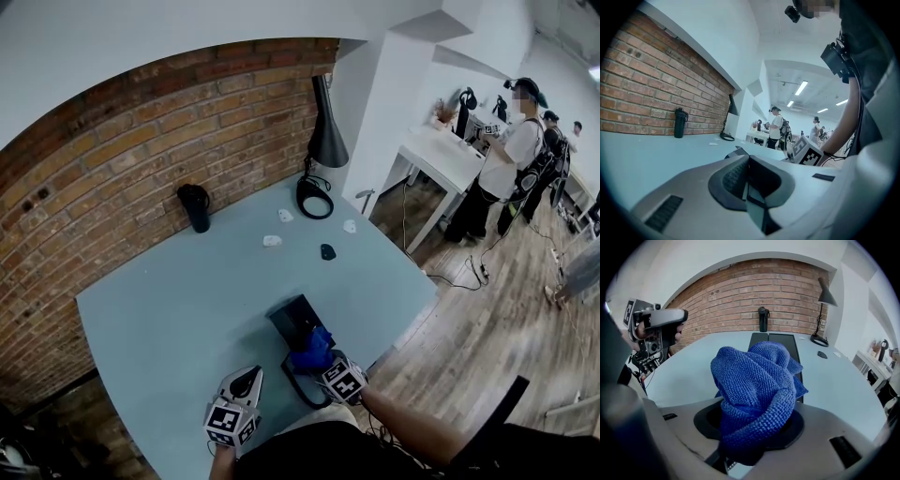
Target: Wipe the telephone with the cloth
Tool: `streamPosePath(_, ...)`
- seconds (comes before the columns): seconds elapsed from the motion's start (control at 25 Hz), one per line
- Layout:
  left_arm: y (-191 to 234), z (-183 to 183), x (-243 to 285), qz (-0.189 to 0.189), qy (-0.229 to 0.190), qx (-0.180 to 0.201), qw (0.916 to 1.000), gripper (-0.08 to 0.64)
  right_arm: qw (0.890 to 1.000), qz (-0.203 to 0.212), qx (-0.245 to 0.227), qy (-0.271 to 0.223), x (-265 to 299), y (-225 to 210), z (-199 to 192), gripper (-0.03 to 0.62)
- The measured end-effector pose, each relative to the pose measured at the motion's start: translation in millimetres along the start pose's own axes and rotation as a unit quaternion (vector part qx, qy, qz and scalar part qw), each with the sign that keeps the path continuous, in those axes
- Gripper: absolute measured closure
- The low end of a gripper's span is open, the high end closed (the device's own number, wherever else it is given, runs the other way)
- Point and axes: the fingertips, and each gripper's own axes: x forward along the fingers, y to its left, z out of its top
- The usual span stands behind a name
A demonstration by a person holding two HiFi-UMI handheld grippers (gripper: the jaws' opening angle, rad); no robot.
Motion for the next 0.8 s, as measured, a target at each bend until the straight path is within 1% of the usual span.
streamPosePath(0.12,0,0,0,0.0,-0.001,-0.003,1.0,0.56,1.0,0.001,-0.001,0.007,-2,1,-2,0.393)
streamPosePath(0.2,1,-1,0,0.002,-0.001,-0.005,1.0,0.56,1.0,0.015,0.0,0.024,-1,3,-5,0.393)
streamPosePath(0.28,1,0,0,0.003,-0.002,-0.006,1.0,0.56,0.997,0.054,0.01,0.048,-4,7,-3,0.393)
streamPosePath(0.4,0,1,-2,0.003,-0.005,-0.007,1.0,0.56,0.985,0.151,0.049,0.064,-14,15,8,0.391)
streamPosePath(0.44,0,1,-2,0.004,-0.005,-0.007,1.0,0.56,0.983,0.169,0.051,0.059,-17,14,16,0.391)
streamPosePath(0.48,1,1,-3,0.005,-0.005,-0.008,0.9999,0.56,0.982,0.175,0.046,0.048,-18,11,27,0.391)
streamPosePath(0.52,2,0,-4,0.007,-0.006,-0.008,0.9999,0.56,0.984,0.172,0.036,0.033,-17,5,41,0.391)
streamPosePath(0.6,6,0,-5,0.011,-0.007,-0.01,0.9999,0.56,0.988,0.153,0.014,-0.006,-15,-6,78,0.39)
streamPosePath(0.68,8,-1,-7,0.015,-0.006,-0.014,0.9998,0.56,0.991,0.124,-0.005,-0.049,-12,-16,116,0.388)
streamPosePath(0.8,11,-1,-8,0.017,-0.006,-0.018,0.9997,0.56,0.991,0.076,-0.035,-0.108,-5,-29,164,0.387)
